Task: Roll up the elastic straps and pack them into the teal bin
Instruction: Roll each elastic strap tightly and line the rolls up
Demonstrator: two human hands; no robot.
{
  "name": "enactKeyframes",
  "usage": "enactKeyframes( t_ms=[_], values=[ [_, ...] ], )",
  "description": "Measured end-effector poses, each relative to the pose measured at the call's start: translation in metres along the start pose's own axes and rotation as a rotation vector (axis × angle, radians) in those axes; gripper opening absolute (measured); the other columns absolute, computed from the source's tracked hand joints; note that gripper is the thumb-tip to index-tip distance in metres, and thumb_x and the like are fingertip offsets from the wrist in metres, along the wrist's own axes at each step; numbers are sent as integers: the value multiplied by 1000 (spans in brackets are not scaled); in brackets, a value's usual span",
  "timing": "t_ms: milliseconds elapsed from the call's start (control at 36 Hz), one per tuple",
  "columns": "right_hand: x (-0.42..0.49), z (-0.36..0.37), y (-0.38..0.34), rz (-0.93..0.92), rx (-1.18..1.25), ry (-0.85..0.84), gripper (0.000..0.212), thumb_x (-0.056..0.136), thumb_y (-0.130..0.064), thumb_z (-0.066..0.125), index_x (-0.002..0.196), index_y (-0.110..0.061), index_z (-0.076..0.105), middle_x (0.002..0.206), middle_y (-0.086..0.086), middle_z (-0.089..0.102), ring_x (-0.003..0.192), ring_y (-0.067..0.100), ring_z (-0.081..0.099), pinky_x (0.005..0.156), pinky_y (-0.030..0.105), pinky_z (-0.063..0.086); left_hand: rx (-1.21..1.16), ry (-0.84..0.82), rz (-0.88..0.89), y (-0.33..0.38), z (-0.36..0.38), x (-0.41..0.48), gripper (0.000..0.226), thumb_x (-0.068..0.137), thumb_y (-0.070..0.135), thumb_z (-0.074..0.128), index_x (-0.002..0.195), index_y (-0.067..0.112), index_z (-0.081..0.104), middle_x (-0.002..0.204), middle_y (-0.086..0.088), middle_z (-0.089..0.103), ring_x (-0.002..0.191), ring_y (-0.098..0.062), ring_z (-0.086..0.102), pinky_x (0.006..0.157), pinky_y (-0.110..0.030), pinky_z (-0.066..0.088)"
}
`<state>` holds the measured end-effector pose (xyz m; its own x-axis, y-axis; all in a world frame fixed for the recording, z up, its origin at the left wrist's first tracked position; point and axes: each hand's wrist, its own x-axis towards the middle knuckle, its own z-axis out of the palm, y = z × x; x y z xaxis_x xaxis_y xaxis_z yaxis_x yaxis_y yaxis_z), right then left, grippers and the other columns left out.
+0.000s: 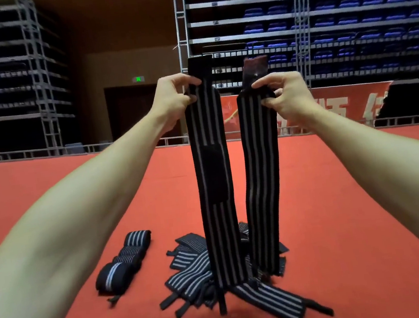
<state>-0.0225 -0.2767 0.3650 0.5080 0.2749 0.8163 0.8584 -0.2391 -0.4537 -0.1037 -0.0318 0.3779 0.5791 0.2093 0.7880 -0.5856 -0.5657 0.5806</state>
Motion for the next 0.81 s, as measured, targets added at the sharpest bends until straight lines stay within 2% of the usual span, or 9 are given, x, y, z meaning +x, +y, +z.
enactKeyframes(
  t_ms=[83,139,194,333,417,472,611,722,806],
  values=[
    [-3,-1,-6,-14,-17,-12,36,81,9,69,110,-13,74,106,-1,71,100,19,69,93,44,55,4,16,13,3,-5,0,39,79,-22,58,101,7,72,110,-12,69,100,-23,68,86,-31,58],
    [-5,0,-9,-34,-26,-11,37,80,10,69,109,-11,73,104,-2,71,101,18,68,93,45,53,0,16,13,2,-7,0,40,78,-19,60,94,16,72,108,-17,68,94,-25,66,85,-38,56],
    [-5,1,-11,-34,-37,-7,38,79,11,68,109,-11,73,103,-2,71,103,18,67,93,42,53,7,6,6,2,-10,0,42,78,-18,60,92,20,72,103,-15,63,89,-24,62,79,-37,55],
    [-4,5,-11,-45,-68,5,36,80,8,70,110,-12,74,104,-3,71,103,15,67,91,29,54,32,17,-9,3,-12,-1,40,79,-18,61,96,17,73,108,-8,66,101,-24,66,95,-42,55],
    [-4,11,-11,-42,-106,41,35,80,5,70,110,-13,74,106,0,72,99,12,66,84,14,51,74,60,-35,0,-8,-2,34,79,-13,68,101,13,72,107,-7,66,104,-22,66,94,-36,55],
    [-6,15,-14,-44,-141,51,36,80,5,68,112,-13,74,108,2,73,95,9,65,83,9,48,87,64,-59,-2,-4,-3,32,80,-9,71,104,13,72,108,-5,67,106,-20,66,93,-31,56],
    [-13,29,-20,-32,-173,24,38,82,4,68,115,-12,73,113,3,72,96,9,64,97,27,53,61,24,-104,0,18,-6,26,86,-5,67,109,7,72,97,-1,67,96,-14,65,83,-23,55],
    [-16,42,-23,-14,-141,37,35,82,-4,71,117,-12,73,115,3,73,105,10,66,99,24,50,27,-17,-126,7,44,-11,25,87,-4,59,108,2,70,96,-8,71,90,-21,70,82,-34,59],
    [-17,47,-20,20,-94,45,36,82,-10,75,118,-13,72,116,3,72,108,11,66,101,29,50,1,-63,-139,14,59,-16,29,92,0,58,120,1,66,102,-6,69,82,-15,67,70,-30,58]
  ],
)
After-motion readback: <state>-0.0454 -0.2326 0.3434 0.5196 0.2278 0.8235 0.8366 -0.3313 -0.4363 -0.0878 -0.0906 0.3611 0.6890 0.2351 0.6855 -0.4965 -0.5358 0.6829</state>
